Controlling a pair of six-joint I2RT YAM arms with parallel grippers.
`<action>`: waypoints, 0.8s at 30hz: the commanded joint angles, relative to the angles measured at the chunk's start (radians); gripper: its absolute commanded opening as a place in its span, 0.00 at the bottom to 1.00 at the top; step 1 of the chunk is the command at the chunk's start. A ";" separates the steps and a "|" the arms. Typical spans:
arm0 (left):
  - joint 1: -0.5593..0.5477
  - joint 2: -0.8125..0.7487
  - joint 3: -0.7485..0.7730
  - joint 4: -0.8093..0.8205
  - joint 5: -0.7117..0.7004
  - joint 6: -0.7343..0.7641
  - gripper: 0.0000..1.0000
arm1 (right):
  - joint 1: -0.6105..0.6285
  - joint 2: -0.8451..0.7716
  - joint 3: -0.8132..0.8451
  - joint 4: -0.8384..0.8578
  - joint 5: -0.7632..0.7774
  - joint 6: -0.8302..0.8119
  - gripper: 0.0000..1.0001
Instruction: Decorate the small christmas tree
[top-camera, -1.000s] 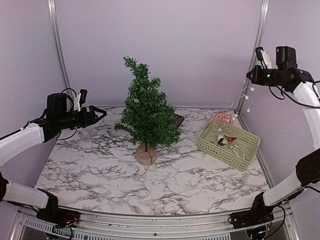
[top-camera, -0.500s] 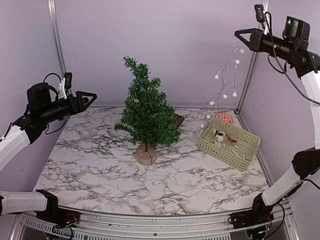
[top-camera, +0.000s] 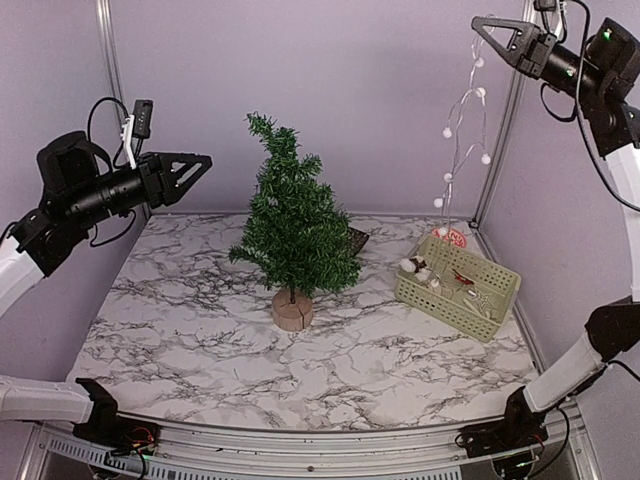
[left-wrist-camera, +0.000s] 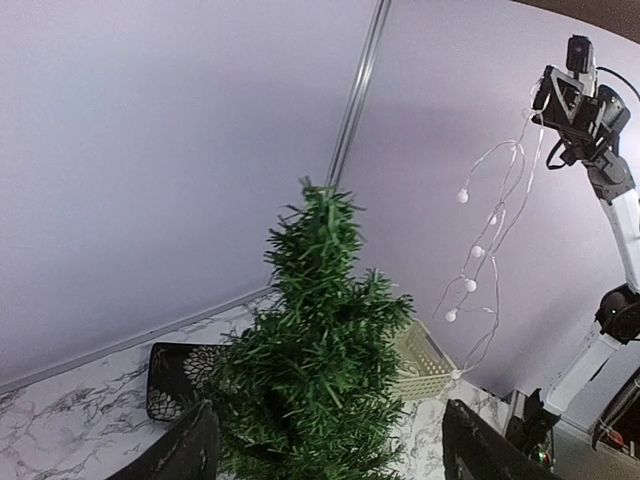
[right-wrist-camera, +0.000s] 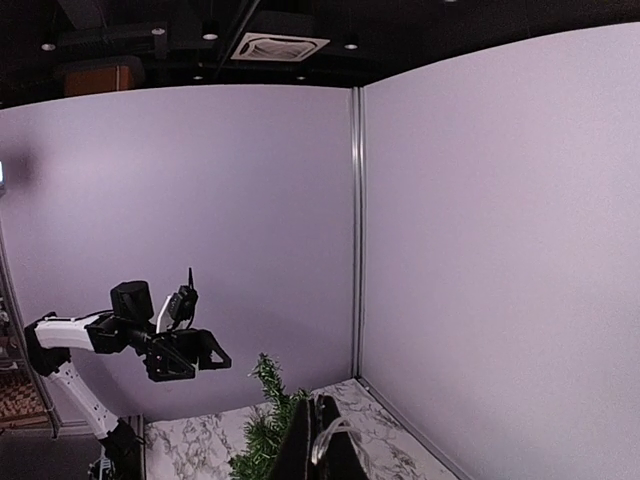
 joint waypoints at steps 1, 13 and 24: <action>-0.131 0.067 0.071 -0.049 -0.074 0.118 0.77 | 0.013 -0.057 -0.055 0.095 -0.097 0.057 0.00; -0.523 0.399 0.361 -0.071 -0.191 0.271 0.79 | 0.024 -0.151 -0.260 0.046 -0.141 0.020 0.00; -0.652 0.697 0.685 -0.004 -0.250 0.219 0.86 | 0.174 -0.187 -0.363 -0.077 -0.162 -0.068 0.00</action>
